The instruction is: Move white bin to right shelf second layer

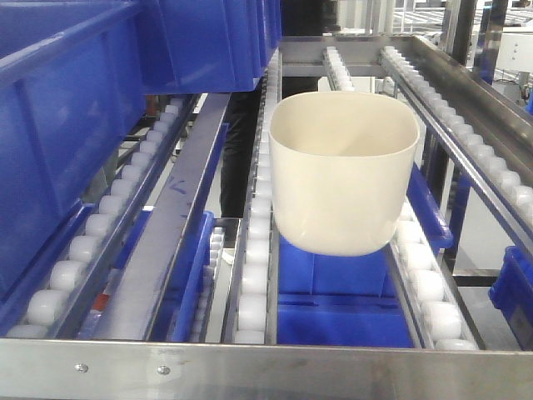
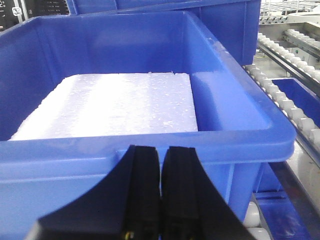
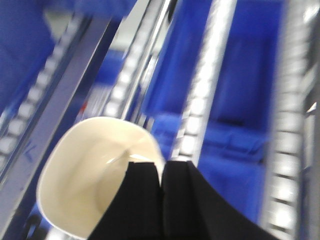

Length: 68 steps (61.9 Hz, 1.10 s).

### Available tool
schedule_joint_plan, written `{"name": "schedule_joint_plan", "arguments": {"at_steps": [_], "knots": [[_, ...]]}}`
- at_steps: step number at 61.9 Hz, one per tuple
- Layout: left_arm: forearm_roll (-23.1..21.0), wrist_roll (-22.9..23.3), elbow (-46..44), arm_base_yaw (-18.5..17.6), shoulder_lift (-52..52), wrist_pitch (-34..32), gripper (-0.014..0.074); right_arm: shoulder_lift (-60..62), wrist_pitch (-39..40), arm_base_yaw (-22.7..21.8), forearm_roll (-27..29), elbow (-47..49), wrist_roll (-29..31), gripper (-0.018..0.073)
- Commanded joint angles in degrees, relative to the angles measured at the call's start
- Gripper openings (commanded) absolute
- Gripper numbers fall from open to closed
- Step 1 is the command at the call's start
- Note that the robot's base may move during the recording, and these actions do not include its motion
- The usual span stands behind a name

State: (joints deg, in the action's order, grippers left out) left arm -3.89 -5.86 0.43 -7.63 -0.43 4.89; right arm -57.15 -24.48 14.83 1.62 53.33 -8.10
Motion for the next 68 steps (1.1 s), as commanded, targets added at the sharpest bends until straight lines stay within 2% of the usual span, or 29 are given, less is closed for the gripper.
{"name": "schedule_joint_plan", "arguments": {"at_steps": [1, 10, 29, 68], "knots": [[-0.3, 0.1, 2.1, -0.2, -0.8, -4.9, 0.0085, 7.1, 7.4, -2.1, -0.8, -4.0, 0.5, 0.005], [-0.3, 0.1, 2.1, -0.2, -0.8, -4.9, 0.0085, 17.8, 9.7, -4.3, -0.8, -13.0, 0.5, 0.0049], [-0.3, 0.1, 2.1, -0.2, -0.8, -4.9, 0.0085, 33.6, 13.4, -4.4, -0.8, -25.3, 0.5, 0.0049], [-0.3, 0.1, 2.1, -0.2, -0.8, -4.9, 0.0085, 35.2, 13.7, -4.4, -0.7, -26.3, 0.5, 0.0049]]}}
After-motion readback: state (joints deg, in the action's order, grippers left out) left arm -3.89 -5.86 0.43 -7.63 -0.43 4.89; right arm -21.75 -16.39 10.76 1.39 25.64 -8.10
